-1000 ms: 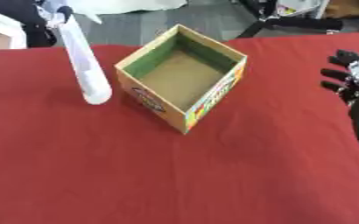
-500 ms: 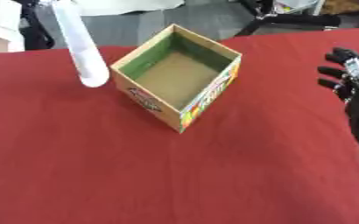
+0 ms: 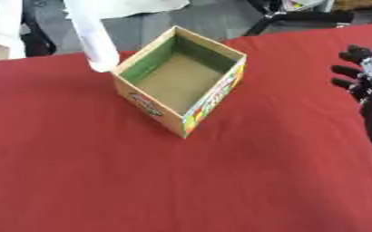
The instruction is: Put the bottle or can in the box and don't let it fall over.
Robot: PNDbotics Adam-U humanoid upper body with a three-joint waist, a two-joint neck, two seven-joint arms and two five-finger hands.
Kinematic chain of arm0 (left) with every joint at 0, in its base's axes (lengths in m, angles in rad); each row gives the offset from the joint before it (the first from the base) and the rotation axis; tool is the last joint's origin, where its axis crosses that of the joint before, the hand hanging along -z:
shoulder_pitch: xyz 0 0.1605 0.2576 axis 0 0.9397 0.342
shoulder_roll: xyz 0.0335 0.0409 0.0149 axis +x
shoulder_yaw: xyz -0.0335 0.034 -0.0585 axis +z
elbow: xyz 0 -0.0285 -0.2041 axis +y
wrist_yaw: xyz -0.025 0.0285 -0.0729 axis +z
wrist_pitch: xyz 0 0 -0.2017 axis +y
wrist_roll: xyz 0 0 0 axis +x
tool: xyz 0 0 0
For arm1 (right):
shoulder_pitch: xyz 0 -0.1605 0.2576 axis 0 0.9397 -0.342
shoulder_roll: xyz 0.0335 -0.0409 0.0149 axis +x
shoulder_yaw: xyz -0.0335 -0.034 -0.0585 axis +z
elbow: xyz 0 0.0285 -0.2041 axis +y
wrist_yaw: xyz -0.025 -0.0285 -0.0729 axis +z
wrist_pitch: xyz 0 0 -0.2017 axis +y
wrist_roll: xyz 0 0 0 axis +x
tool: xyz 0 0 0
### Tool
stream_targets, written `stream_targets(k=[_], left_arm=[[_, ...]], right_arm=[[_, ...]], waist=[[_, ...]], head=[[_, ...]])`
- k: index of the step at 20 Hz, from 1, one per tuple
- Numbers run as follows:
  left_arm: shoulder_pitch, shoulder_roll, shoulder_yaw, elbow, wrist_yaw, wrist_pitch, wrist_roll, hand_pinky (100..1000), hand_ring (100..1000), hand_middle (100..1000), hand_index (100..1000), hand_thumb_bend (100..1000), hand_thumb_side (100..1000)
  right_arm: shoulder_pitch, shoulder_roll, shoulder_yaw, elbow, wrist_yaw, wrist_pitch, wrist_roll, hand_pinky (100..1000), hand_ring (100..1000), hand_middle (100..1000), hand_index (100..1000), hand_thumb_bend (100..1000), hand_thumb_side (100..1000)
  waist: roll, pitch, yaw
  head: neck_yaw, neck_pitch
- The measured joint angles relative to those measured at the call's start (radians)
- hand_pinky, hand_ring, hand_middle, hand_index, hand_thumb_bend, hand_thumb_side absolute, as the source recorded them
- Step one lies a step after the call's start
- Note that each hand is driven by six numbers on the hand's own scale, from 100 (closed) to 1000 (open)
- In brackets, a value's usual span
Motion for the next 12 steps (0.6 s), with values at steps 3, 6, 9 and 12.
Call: stream_targets(k=[3, 6, 9, 12], left_arm=[[-0.008, -0.012, 0.003, 0.001, 0.002, 0.004, 0.025, 441, 307, 388, 460, 100, 100], [-0.017, -0.018, 0.005, 0.001, 0.011, 0.012, 0.049, 439, 306, 388, 460, 100, 100], [-0.020, -0.042, 0.004, 0.001, 0.029, 0.022, 0.078, 437, 306, 387, 458, 100, 117], [-0.020, -0.064, -0.003, 0.001, 0.056, 0.033, 0.101, 441, 308, 388, 460, 100, 132]], right_arm=[[-0.003, -0.001, 0.001, 0.000, 0.000, 0.000, 0.004, 833, 825, 827, 849, 100, 676], [-0.010, -0.001, 0.007, 0.000, 0.000, 0.001, 0.008, 832, 825, 827, 850, 100, 686], [-0.019, -0.001, 0.014, 0.000, 0.000, 0.003, 0.015, 832, 826, 828, 850, 100, 689], [-0.033, 0.002, 0.023, 0.000, -0.004, 0.007, 0.022, 832, 826, 828, 850, 100, 690]], waist=[[0.002, 0.003, -0.004], [0.002, 0.011, -0.019], [0.001, 0.020, -0.035], [0.000, 0.029, -0.050]], head=[[0.002, 0.000], [0.007, 0.000], [0.026, 0.000], [0.046, 0.000]])
